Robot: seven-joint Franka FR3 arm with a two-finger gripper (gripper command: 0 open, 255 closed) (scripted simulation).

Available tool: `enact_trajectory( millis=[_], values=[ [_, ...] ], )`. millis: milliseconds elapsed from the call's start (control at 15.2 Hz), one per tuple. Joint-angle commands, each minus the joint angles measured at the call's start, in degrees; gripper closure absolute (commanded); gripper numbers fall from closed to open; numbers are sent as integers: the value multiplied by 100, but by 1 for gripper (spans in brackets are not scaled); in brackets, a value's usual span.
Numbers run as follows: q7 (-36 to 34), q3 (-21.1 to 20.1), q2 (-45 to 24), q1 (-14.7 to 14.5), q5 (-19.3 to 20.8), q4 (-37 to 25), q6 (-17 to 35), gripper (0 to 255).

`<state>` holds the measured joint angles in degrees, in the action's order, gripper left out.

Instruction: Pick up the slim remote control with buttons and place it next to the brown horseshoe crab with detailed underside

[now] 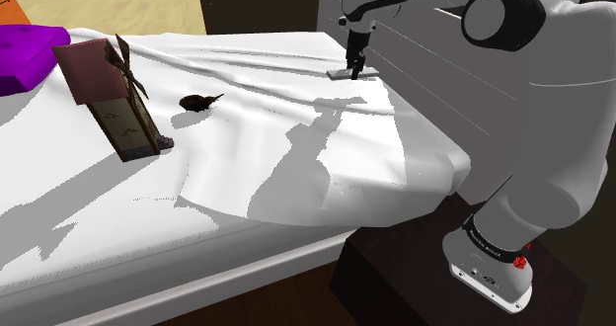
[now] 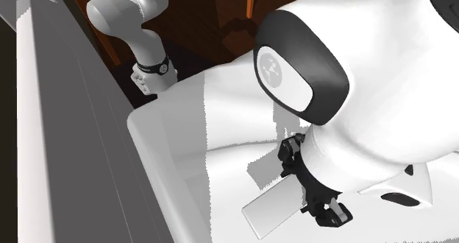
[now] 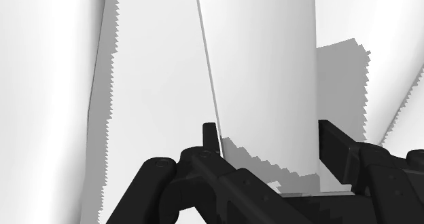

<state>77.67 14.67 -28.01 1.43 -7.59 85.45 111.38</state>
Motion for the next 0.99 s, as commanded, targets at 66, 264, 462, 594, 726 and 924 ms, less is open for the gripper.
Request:
enact_trajectory(
  millis=[66, 264, 462, 594, 726, 924],
  values=[
    [-17, 10, 60, 0, 20, -145, -204, 255],
    [-30, 19, 105, 4, 36, -310, -411, 255],
    [-42, 26, 139, 11, 49, -491, -625, 255],
    [-49, 30, 154, 18, 56, -623, -770, 255],
    [-167, 4, 212, -79, 78, -557, -758, 255],
    [-522, -81, 345, -360, 137, -367, -687, 255]
  ],
)
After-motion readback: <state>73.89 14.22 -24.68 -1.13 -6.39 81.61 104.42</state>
